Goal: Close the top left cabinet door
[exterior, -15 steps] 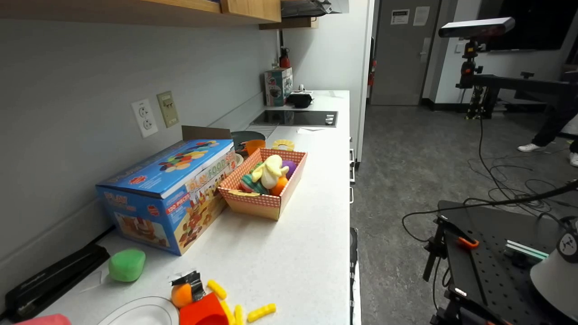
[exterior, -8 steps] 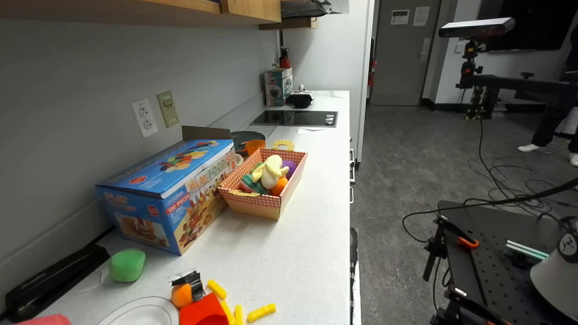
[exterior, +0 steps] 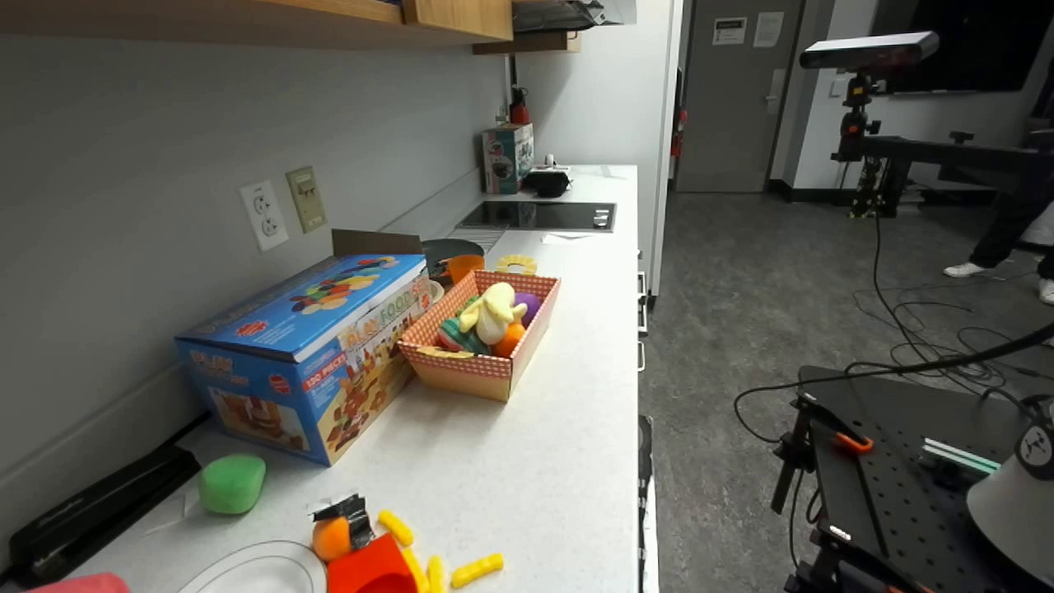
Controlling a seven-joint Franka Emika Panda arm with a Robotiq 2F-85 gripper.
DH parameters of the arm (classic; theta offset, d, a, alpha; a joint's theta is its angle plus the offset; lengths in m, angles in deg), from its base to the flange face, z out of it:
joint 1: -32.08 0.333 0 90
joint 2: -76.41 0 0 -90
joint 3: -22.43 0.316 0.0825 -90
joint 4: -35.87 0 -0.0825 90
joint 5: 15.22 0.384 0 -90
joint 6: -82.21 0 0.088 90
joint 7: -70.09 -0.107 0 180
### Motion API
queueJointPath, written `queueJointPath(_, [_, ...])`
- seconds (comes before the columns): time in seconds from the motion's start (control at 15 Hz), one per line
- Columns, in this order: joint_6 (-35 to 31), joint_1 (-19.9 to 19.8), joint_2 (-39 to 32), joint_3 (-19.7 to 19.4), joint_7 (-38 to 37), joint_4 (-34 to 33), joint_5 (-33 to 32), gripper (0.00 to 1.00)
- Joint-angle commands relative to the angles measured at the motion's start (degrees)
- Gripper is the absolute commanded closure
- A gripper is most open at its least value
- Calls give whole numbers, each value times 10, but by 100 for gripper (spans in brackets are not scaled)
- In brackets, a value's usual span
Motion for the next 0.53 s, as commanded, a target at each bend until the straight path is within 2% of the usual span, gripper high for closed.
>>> queueJointPath(0.0, [-7,-19,-12,3,14,-12,-28,0])
queueJointPath(0.47, [-22,-38,9,12,3,1,-62,0])
